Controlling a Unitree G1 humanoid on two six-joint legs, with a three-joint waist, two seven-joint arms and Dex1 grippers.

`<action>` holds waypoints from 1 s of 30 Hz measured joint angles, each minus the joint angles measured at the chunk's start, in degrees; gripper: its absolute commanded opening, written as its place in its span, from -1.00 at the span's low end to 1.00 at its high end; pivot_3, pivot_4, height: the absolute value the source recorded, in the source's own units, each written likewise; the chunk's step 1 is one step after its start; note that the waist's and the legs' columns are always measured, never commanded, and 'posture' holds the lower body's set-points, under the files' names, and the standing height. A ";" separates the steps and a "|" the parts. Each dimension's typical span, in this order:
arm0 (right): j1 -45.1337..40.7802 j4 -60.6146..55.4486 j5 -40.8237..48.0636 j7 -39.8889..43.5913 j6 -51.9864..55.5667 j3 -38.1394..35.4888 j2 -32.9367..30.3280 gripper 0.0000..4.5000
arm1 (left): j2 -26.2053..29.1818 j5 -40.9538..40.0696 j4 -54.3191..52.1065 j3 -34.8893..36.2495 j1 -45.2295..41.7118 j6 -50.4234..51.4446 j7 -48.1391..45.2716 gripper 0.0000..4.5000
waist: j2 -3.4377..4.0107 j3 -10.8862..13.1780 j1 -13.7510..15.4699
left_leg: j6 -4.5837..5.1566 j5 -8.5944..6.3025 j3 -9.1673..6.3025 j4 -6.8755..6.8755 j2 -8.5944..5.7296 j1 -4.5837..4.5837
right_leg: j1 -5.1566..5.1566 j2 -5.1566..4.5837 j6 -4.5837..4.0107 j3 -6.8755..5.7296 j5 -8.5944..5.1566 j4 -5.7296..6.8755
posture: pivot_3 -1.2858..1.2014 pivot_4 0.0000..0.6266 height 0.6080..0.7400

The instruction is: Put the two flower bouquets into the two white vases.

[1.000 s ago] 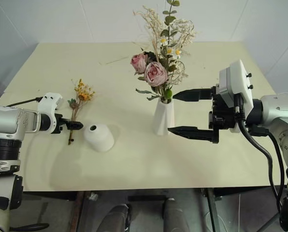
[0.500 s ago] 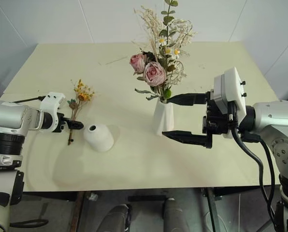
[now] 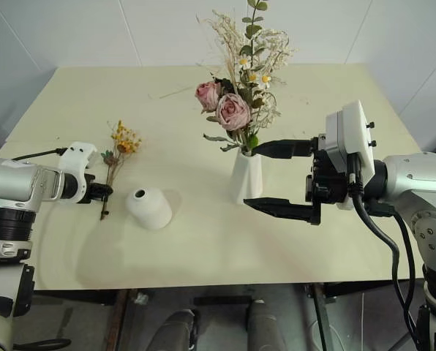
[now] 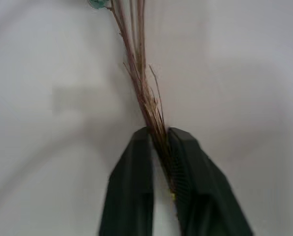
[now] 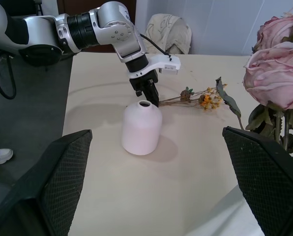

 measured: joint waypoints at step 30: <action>1.83 -0.10 -0.02 -1.53 -1.28 -1.42 -0.36 1.00 | -6.95 -37.19 -5.17 33.48 0.73 -22.82 -23.09 -0.99 | -0.33 -0.03 0.19 | -0.04 0.02 -0.06 0.05 0.03 -0.21 | -0.08 -0.05 -0.05 -0.14 0.15 -0.16 | 0.03 -0.52 1.00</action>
